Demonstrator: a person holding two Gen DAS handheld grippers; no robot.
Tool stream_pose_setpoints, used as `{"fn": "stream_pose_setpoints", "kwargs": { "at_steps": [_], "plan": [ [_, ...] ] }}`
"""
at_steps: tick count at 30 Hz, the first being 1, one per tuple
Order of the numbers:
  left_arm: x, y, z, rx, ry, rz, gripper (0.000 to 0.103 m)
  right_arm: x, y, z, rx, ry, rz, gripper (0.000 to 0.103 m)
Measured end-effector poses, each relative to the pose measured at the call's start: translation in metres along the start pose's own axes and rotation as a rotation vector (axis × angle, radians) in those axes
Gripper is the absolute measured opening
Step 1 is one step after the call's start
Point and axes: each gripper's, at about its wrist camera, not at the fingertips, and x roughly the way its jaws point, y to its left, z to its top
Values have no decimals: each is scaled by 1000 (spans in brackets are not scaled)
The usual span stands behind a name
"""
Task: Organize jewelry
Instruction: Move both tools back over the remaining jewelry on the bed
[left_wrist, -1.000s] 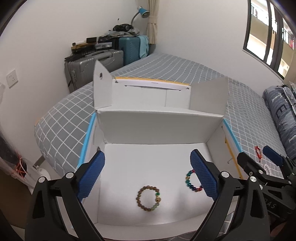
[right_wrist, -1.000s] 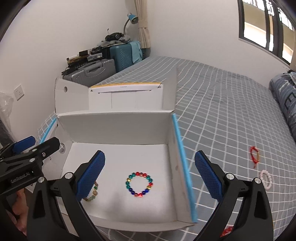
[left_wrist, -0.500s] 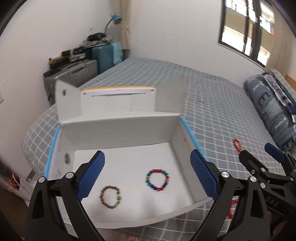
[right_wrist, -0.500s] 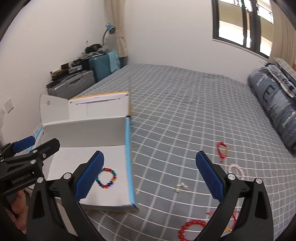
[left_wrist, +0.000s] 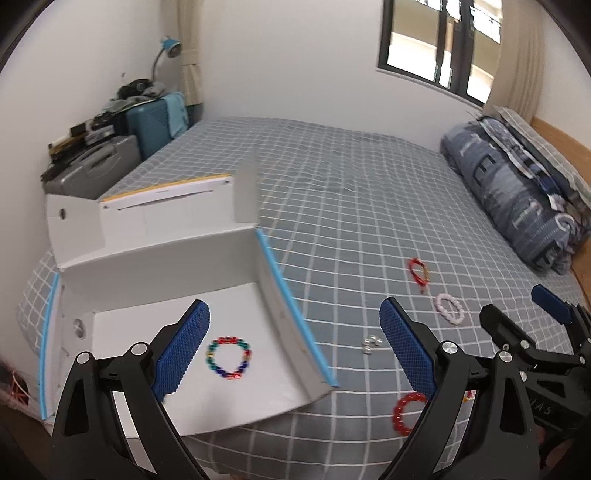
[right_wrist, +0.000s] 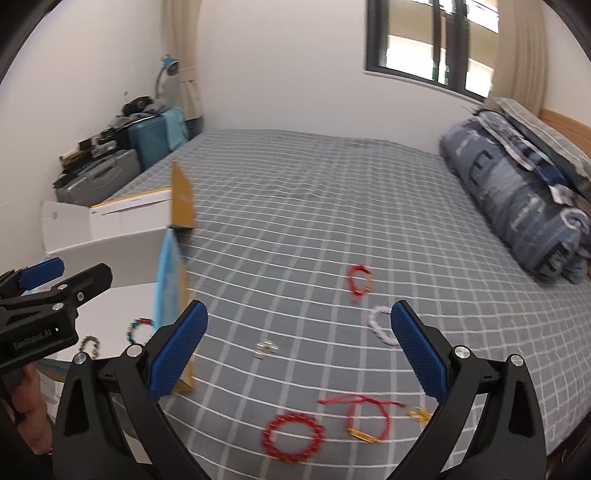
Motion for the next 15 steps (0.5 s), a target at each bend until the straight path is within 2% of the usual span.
{"fn": "stream_pose_setpoints", "kwargs": {
  "at_steps": [10,15],
  "plan": [
    [16,-58,-7,80,40,-60,93,-4,-65,-23,58,39,-72,95],
    [37,-80,-13,95,97,-98,93,1,-89,-37,80,77,-98,95]
  ]
}}
